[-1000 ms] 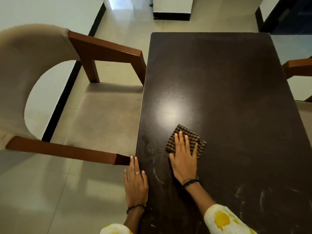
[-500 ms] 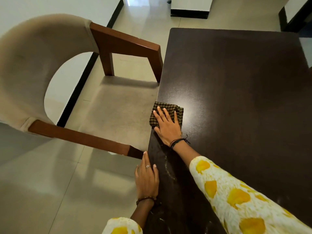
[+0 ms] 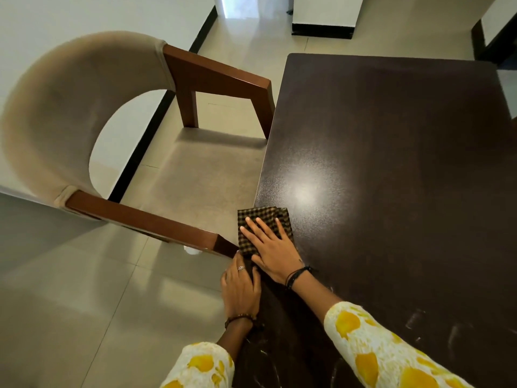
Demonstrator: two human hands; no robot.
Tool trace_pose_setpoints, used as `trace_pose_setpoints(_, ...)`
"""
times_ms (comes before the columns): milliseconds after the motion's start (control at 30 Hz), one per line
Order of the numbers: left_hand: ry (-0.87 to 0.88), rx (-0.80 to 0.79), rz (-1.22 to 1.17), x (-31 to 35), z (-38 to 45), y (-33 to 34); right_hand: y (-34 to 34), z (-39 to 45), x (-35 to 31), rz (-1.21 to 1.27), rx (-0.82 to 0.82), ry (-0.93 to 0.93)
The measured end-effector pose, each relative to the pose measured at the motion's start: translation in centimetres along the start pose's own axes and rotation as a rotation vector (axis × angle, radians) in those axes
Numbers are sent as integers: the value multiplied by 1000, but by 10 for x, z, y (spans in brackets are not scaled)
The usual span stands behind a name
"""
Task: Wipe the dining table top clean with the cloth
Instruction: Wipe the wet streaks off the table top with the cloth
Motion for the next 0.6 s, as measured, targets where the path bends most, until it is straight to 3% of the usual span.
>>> trace_pose_setpoints(333, -6, -3, -35, -1, 2, 4, -17, -79, 53, -85, 67, 114)
trace_pose_setpoints(500, -13, -19, -36, -1, 3, 6, -17, -44, 48, -69, 42, 189)
trace_pose_setpoints(600, 2, -10, -36, 1, 4, 5, -17, -4, 30, 45, 2, 141)
Point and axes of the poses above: each hand's wrist, its own z-axis towards the middle knuckle, its own y-axis out of the palm, x = y × z, the point moved 8 cm from there along z, towards the middle knuckle, and after that the axes turned 8 degrees about x, right-handed, at the moved point
